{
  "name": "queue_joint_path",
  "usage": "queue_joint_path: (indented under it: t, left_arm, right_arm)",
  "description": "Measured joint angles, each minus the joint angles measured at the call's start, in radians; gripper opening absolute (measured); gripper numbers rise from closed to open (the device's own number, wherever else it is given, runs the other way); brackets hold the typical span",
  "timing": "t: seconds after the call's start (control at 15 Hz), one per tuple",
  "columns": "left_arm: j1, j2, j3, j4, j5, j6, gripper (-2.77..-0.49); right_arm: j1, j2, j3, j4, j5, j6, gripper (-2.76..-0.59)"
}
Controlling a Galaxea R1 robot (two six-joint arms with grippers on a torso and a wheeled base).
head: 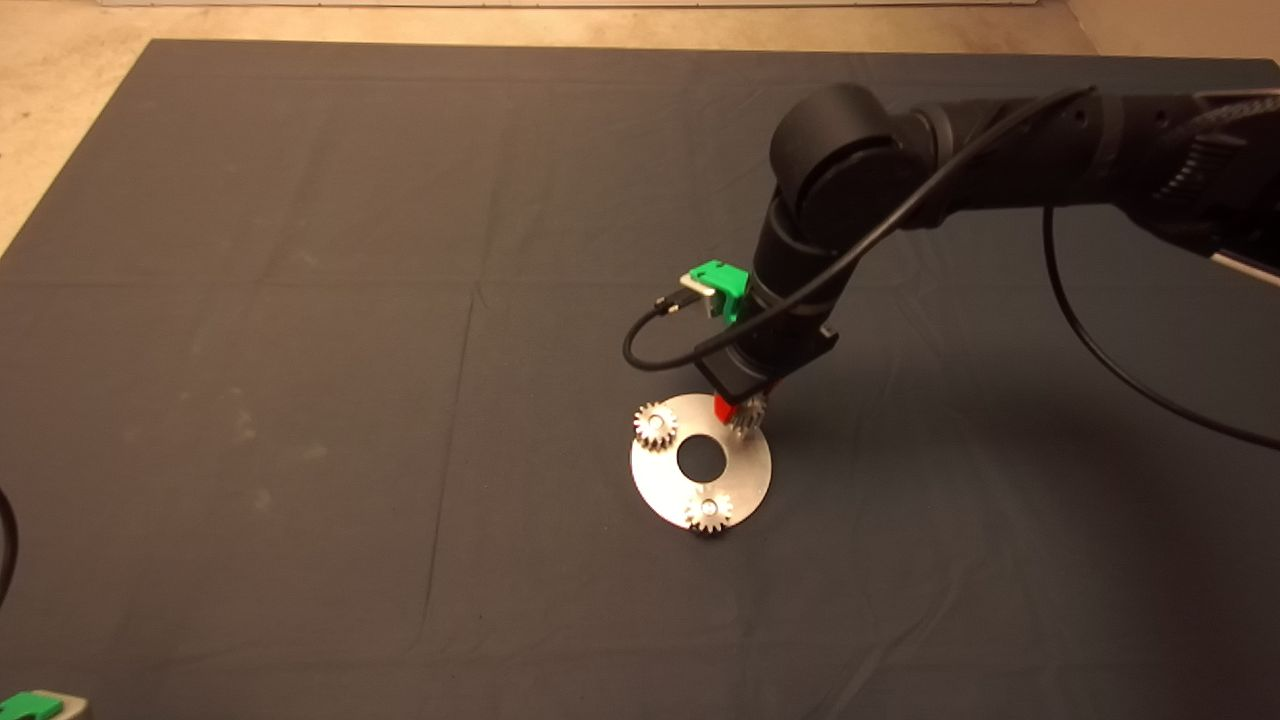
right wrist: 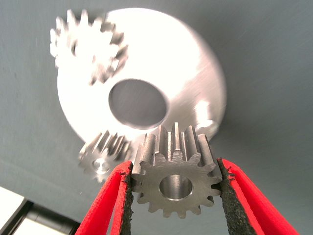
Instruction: Install three planetary gears onto the carrier pins
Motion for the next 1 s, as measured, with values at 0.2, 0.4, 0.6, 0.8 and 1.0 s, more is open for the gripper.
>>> queue_joint_path:
  t: [0.2, 0.4, 0.6, 0.8, 1.0]
  left_arm:
    - [0.0, -0.002, 0.0, 0.0, 0.0, 0.0, -1.22]
    - [0.0, -0.002, 0.0, 0.0, 0.0, -0.004, -1.22]
    - [0.0, -0.002, 0.0, 0.0, 0.0, -0.007, -1.22]
    - [0.0, -0.002, 0.0, 0.0, 0.0, -0.014, -1.22]
    - [0.0, -0.003, 0.0, 0.0, 0.0, -0.015, -1.22]
  right_arm:
    - [-0.021, -0.006, 0.024, 0.0, -0.001, 0.01, -2.31]
    - [-0.031, -0.022, 0.031, 0.0, -0.003, 0.01, -2.31]
    - [-0.031, -0.029, 0.034, -0.001, -0.004, 0.008, -2.31]
    - [-0.031, -0.038, 0.036, -0.005, -0.003, -0.01, -2.31]
    - [-0.031, -0.043, 0.036, -0.013, -0.004, -0.03, -2.31]
